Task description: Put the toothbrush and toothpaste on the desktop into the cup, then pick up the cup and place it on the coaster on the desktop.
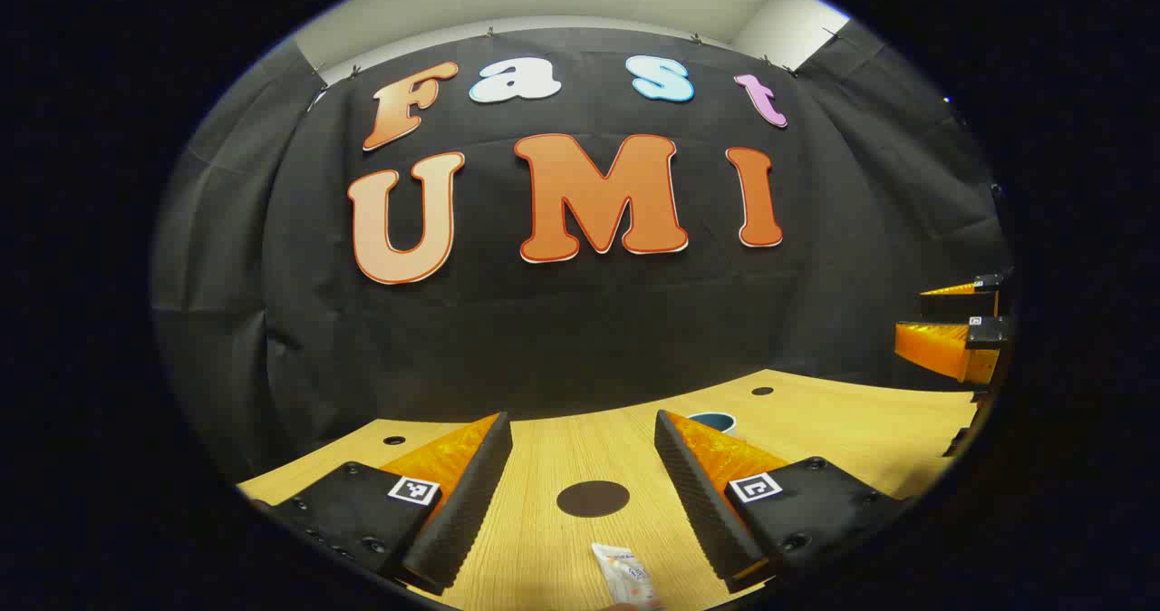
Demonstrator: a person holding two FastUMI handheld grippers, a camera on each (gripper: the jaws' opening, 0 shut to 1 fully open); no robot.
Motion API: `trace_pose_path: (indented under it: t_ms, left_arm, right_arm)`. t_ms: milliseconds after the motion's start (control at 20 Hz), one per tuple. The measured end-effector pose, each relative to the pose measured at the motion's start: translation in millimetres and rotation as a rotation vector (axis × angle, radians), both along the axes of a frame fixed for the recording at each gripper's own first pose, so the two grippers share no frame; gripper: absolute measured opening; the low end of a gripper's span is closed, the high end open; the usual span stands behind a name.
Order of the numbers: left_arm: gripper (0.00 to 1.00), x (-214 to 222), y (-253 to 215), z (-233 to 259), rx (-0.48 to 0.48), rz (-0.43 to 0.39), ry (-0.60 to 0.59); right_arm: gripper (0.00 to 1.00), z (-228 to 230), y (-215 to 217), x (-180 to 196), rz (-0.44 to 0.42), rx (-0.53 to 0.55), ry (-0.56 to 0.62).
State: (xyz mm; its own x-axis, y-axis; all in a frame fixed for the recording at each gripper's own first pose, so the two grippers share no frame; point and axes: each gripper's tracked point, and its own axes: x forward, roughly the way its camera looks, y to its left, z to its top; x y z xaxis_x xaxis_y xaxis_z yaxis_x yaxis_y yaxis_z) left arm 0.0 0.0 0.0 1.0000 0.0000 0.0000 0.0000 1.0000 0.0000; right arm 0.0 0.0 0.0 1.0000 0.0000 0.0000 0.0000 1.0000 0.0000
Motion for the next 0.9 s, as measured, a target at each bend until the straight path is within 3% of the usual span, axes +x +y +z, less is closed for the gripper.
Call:
trace_pose_path:
  t_ms: [900]
  left_arm:
    - [1.0,10,-15,0,0.016,-0.013,0.051]
  right_arm:
    - [0.95,-14,15,-5,0.064,0.023,0.07]
